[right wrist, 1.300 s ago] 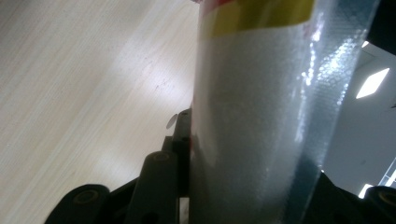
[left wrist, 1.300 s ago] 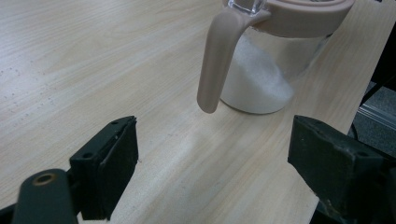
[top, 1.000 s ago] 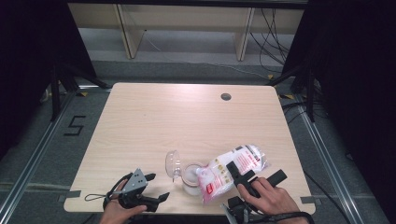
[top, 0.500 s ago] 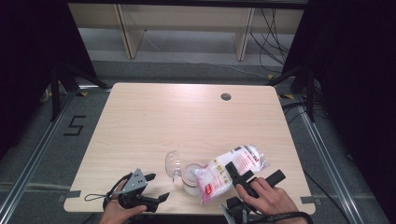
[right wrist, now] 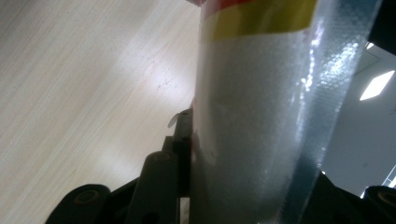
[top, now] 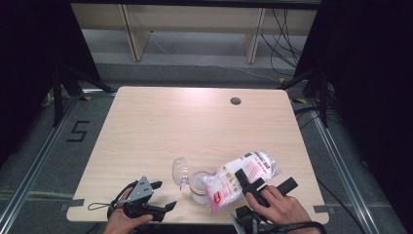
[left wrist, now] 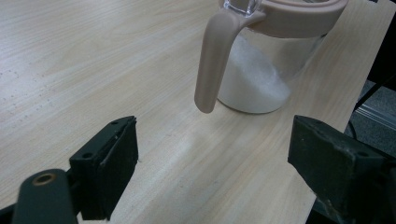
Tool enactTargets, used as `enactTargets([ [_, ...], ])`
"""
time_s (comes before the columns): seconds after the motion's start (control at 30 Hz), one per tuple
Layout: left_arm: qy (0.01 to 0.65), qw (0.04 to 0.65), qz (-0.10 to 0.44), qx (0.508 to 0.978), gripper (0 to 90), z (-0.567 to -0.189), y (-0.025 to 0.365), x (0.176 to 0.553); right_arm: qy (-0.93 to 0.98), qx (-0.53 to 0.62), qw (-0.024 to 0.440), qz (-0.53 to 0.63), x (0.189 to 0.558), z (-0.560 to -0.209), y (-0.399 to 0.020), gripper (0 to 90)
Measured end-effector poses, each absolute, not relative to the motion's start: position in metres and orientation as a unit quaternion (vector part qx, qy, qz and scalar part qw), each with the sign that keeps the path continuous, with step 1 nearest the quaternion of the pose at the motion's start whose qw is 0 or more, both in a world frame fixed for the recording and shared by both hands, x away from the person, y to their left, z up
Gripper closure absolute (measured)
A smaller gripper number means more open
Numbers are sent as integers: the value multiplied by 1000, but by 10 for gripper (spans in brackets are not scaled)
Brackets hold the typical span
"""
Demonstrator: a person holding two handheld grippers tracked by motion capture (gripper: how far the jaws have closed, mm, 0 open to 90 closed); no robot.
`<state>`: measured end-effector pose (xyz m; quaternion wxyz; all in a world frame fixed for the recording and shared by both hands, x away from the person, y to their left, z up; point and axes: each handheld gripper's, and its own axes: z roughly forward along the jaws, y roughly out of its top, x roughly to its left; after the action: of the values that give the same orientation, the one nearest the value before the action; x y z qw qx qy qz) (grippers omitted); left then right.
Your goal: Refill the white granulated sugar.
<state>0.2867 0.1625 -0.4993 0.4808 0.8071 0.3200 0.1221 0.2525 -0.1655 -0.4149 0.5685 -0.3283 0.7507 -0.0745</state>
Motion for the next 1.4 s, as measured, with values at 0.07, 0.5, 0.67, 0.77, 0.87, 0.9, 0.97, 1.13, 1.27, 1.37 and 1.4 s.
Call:
enactTargets([
  [0.07, 315, 479, 127, 809, 158, -499, 163, 288, 750, -329, 569, -75, 252, -415, -165, 709],
  [0.5, 313, 481, 125, 809, 158, -499, 163, 288, 753, -331, 564, -76, 251, -414, -165, 709],
  [0.67, 314, 479, 125, 810, 157, -499, 163, 288, 753, -330, 565, -74, 251, -413, -165, 710],
  [0.77, 312, 478, 126, 811, 158, -498, 163, 288, 752, -329, 567, -74, 251, -414, -166, 710],
  [0.87, 315, 478, 124, 810, 158, -499, 163, 288, 756, -325, 564, -70, 252, -413, -166, 710],
  [0.9, 315, 480, 124, 809, 158, -499, 163, 287, 754, -326, 566, -72, 252, -413, -167, 711],
  [0.97, 324, 480, 120, 806, 157, -499, 162, 286, 754, -323, 568, -72, 252, -413, -168, 711],
  [1.13, 324, 480, 122, 806, 158, -499, 162, 287, 754, -318, 570, -74, 252, -413, -170, 713],
  [1.27, 323, 480, 123, 806, 158, -499, 162, 287, 757, -324, 563, -75, 251, -412, -169, 714],
  [1.37, 325, 481, 120, 805, 158, -498, 162, 287, 757, -322, 565, -69, 250, -413, -167, 716],
  [1.4, 323, 480, 121, 807, 158, -498, 162, 287, 758, -322, 563, -68, 250, -413, -166, 716],
])
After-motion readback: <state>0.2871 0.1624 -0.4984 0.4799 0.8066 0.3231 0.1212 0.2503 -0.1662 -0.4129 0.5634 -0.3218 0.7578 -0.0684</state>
